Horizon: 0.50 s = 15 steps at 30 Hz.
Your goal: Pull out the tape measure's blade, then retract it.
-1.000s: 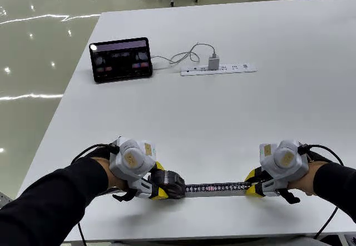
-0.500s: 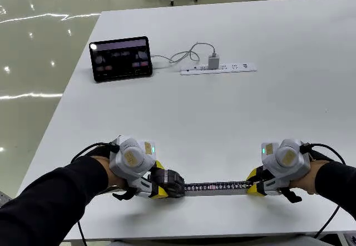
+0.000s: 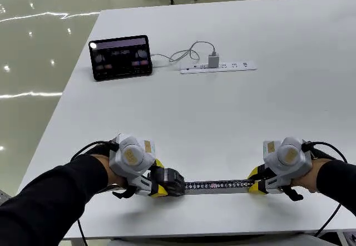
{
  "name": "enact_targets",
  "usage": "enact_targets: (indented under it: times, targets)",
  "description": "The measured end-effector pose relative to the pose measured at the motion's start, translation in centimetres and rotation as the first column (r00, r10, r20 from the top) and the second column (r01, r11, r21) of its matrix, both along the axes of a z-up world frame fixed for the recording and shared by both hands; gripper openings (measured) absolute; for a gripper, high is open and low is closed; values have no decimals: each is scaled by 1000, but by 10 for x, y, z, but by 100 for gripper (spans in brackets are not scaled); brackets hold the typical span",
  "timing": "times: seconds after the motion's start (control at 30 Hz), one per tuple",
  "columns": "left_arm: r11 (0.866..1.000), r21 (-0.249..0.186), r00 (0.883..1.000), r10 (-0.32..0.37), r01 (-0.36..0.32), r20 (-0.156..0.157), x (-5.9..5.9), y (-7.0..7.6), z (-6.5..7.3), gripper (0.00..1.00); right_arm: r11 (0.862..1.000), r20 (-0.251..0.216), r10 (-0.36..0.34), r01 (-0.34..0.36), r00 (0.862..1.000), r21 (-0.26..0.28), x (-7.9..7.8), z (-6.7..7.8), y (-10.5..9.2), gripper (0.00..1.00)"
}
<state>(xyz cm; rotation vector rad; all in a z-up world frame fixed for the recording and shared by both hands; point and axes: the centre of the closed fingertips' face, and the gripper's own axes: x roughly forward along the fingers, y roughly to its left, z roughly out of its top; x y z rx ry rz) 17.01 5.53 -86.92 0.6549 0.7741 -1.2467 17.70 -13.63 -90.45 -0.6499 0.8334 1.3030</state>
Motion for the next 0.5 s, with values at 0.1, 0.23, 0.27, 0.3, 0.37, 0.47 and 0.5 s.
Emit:
enact_targets:
  times: [0.1, 0.23, 0.27, 0.3, 0.37, 0.47, 0.5]
  targets:
    - [1000, 1, 1000, 0, 0, 0, 0, 0, 0, 31, 1000, -1, -1, 1, 1000, -1, 0, 0, -1, 10]
    - [1000, 0, 1000, 0, 0, 0, 0, 0, 0, 31, 1000, -1, -2, 2, 1000, -1, 0, 0, -2, 10]
    - [1000, 0, 1000, 0, 0, 0, 0, 0, 0, 31, 1000, -1, -3, 3, 1000, -1, 0, 0, -3, 10]
    - [1000, 0, 1000, 0, 0, 0, 0, 0, 0, 31, 1000, 0, -2, 2, 1000, -1, 0, 0, -3, 10]
    - [1000, 0, 1000, 0, 0, -1, 0, 0, 0, 31, 1000, 0, -3, 3, 1000, -2, 0, 0, -3, 10]
    - [1000, 2, 1000, -1, 1, 1, 0, 0, 0, 31, 1000, 1, -2, 2, 1000, -1, 0, 0, -3, 10]
    - [1000, 1, 1000, 0, 0, 1, 0, 0, 0, 31, 1000, 1, -3, 3, 1000, -1, 0, 0, -4, 10]
